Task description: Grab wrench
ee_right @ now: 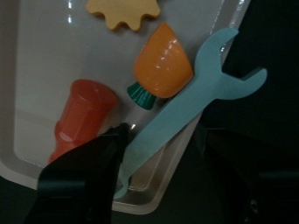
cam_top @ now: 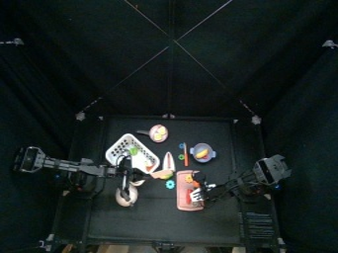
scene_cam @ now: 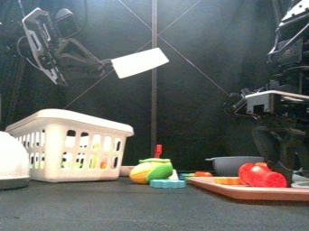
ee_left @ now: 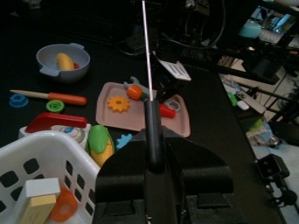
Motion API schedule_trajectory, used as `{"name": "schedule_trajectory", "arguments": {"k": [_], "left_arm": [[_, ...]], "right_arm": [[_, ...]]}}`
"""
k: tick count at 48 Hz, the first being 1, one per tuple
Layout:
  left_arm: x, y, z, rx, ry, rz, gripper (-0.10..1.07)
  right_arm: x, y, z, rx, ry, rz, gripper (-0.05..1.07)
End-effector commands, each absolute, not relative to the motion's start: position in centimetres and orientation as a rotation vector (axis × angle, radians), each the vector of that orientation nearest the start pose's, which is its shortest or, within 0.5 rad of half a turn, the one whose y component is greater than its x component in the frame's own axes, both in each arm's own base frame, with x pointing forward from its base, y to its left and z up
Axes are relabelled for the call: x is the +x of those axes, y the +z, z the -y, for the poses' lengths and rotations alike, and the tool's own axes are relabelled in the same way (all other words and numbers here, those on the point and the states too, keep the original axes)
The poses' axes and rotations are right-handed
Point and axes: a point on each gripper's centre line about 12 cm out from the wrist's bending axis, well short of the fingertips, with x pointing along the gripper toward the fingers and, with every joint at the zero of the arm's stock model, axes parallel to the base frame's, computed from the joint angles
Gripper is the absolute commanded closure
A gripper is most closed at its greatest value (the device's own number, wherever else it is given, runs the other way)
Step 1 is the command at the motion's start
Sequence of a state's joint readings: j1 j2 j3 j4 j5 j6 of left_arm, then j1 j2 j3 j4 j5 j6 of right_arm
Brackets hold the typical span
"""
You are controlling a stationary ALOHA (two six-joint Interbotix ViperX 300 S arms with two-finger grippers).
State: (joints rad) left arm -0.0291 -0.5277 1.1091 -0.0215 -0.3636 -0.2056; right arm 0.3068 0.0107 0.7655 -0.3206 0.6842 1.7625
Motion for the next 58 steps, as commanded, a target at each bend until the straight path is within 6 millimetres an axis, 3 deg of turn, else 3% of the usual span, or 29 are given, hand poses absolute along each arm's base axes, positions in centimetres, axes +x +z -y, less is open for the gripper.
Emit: {"name": "schedule_trajectory", "arguments": {"k": [1,12,26,58], "left_arm": [[26.8,23.1,0.8,-0.224,0.0,-0.203,0.62],[26.8,23.0,0.7,-0.224,0.001,-0.204,0.62],[26.8,23.0,0.7,-0.224,0.001,-0.204,0.62],[26.8,23.0,0.7,-0.224,0.001,-0.204,0.62]], "right_arm": [[28.8,10.7,-6.6,0.909,-0.908,-1.095,0.17],[28.9,10.9,-6.6,0.911,-0.904,-1.09,0.37],[28.1,12.9,-6.1,0.904,-0.927,-1.073,0.37],[27.7,16.6,-4.9,0.816,-0.801,-0.995,0.38]]}}
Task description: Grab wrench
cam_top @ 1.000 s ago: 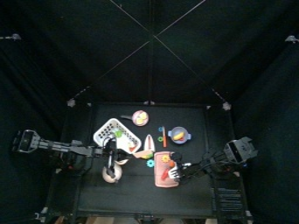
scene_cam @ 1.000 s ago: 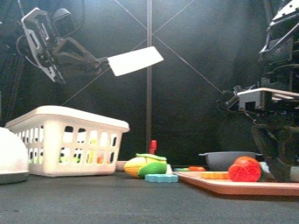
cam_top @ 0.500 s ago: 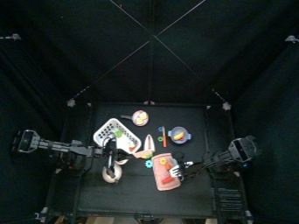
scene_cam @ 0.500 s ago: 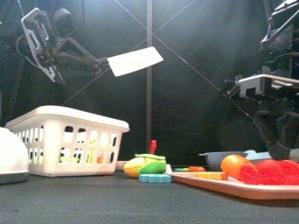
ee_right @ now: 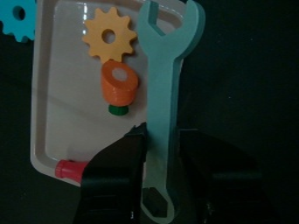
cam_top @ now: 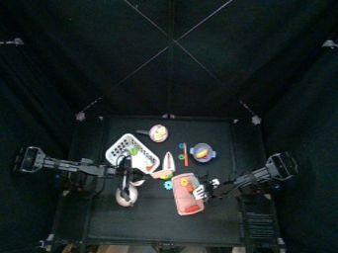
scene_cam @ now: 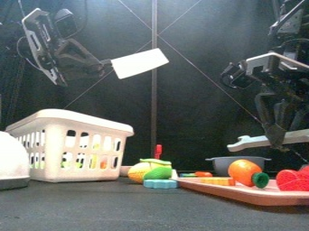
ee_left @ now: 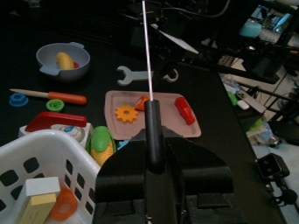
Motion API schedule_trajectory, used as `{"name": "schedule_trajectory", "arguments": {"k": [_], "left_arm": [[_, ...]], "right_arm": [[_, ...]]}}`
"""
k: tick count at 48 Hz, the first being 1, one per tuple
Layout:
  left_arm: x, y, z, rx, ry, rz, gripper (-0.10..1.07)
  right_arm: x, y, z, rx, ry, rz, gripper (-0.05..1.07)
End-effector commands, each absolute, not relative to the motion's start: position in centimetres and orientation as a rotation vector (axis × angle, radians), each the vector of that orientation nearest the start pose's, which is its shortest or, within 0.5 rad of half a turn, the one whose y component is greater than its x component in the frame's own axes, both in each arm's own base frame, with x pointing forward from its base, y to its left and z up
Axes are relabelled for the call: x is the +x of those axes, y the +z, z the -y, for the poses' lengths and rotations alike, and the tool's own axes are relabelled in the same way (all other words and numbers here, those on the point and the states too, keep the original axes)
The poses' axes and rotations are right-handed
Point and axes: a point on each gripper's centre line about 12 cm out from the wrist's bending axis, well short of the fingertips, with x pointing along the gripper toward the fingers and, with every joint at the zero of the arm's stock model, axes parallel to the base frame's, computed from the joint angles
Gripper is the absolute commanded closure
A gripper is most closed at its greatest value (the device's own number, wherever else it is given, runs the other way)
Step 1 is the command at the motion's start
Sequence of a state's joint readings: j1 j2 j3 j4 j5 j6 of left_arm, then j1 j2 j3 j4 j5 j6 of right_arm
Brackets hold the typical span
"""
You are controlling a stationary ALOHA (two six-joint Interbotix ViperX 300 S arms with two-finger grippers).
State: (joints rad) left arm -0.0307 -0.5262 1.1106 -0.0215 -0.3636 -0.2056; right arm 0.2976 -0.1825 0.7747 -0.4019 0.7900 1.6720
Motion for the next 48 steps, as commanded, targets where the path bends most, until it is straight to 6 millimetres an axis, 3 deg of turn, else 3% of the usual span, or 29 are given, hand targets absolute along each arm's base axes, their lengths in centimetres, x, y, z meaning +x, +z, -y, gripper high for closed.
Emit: {"name": "schedule_trajectory", "arguments": {"k": [1,19,48], "left_arm": [[26.8,23.0,0.7,-0.224,0.001,-0.204,0.62],[26.5,22.3,0.7,-0.223,0.006,-0.255,0.62],[26.3,21.8,0.6,-0.239,0.018,-0.285,0.62]], "right_arm": [[27.7,16.6,-4.9,0.815,-0.799,-0.994,0.38],[28.3,19.0,-3.6,0.744,-0.61,-0.911,0.38],[28.8,18.3,-2.6,0.756,-0.523,-0.838,0.38]]}}
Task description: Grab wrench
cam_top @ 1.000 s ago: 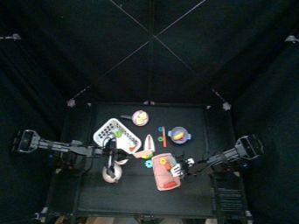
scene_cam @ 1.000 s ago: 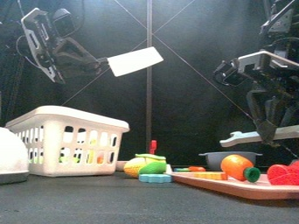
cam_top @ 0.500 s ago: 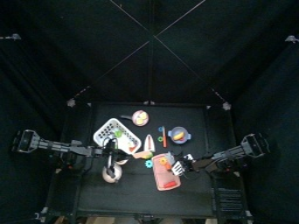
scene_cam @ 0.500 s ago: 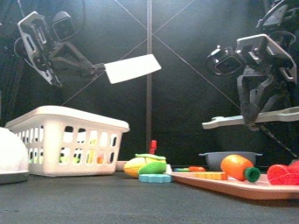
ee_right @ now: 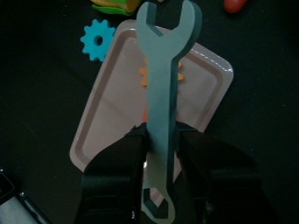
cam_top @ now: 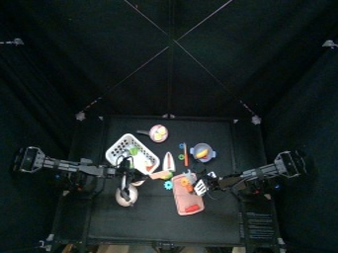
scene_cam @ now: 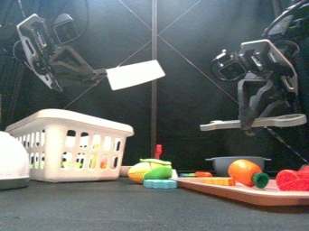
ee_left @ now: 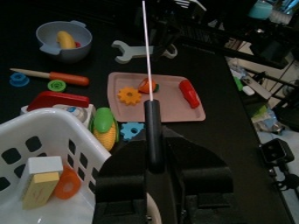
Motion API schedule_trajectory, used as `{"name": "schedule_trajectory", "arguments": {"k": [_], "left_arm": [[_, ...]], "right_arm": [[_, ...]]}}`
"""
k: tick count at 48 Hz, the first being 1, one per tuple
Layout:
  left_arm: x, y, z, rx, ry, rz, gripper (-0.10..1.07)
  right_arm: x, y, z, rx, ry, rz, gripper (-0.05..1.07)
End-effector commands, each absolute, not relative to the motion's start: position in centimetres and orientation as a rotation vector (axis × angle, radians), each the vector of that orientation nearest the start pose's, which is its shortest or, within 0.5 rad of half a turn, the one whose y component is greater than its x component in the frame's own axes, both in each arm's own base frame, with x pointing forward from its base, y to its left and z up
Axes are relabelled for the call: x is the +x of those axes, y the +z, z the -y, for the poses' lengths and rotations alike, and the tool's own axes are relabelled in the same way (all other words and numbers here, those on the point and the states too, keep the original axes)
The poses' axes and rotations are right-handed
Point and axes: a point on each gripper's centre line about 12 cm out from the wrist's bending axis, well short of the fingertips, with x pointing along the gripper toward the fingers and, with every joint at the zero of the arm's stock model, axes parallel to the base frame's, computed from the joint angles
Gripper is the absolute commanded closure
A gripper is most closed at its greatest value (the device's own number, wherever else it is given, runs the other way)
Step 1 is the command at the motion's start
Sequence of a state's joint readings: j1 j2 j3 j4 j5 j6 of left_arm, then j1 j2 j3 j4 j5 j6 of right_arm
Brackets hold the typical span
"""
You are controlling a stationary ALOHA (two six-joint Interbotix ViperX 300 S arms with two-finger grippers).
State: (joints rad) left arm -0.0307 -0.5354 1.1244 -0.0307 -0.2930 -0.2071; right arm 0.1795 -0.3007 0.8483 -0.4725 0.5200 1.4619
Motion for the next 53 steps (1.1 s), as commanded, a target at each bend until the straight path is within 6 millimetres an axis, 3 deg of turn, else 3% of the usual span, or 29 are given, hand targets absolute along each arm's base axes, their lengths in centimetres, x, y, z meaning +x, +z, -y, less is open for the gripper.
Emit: {"name": "schedule_trajectory", "arguments": {"k": [1,53], "left_arm": [[26.2,21.8,0.6,-0.242,0.019,-0.283,0.62],[26.2,21.7,0.4,-0.244,0.027,-0.285,0.62]], "right_arm": [[28.8,18.4,-2.6,0.759,-0.52,-0.835,0.38],[29.5,19.3,-1.1,0.76,-0.536,-0.783,0.38]]}}
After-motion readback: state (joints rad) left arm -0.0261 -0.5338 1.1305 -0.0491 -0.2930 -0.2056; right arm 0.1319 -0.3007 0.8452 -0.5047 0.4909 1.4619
